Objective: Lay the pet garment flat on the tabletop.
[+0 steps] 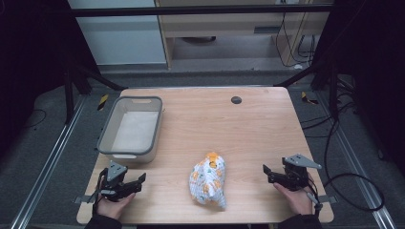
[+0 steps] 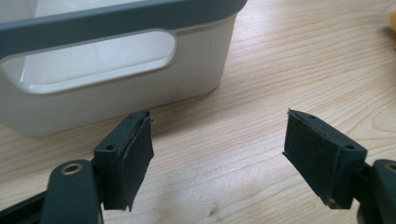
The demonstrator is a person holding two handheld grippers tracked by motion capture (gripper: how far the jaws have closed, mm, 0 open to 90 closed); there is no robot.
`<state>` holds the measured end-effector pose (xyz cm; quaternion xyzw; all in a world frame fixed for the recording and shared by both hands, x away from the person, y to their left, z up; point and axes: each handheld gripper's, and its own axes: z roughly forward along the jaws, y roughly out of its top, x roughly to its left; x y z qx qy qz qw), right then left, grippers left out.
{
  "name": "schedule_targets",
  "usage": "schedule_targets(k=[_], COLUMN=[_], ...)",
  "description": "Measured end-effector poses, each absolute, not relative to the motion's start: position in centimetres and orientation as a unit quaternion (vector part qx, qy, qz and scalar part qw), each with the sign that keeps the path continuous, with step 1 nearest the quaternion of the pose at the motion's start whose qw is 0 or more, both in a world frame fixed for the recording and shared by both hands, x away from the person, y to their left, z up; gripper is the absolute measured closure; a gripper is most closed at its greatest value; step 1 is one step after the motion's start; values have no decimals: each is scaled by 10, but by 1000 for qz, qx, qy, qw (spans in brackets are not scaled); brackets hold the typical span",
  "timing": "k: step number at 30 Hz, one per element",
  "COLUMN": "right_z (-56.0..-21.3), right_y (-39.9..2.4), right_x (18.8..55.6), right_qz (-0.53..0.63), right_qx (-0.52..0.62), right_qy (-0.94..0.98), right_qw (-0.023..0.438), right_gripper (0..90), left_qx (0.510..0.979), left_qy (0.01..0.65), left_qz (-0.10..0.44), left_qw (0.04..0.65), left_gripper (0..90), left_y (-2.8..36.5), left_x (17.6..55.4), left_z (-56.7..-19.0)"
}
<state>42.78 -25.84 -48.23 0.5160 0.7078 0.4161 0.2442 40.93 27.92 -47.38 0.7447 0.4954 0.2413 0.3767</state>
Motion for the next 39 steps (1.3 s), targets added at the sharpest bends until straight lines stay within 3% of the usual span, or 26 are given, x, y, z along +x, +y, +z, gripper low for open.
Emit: schedule_targets(k=[10,22,39], right_z=[-481,-468,-419], right_y=[-253,-248,-226], right_x=[428,432,457], right_qz=[425,441,469], right_qx=[498,477,448], right_qy=[723,729,728], right_qw=[223,217,224], right_gripper=[200,213,243], left_qx=[748,746,735], left_qy=[489,477,457], left_qz=[225,229,226], left_qw=[388,405,447], left_gripper=[295,292,285], left_y=[273,266,228], left_x=[407,414,450], left_z=[-464,-440,-401])
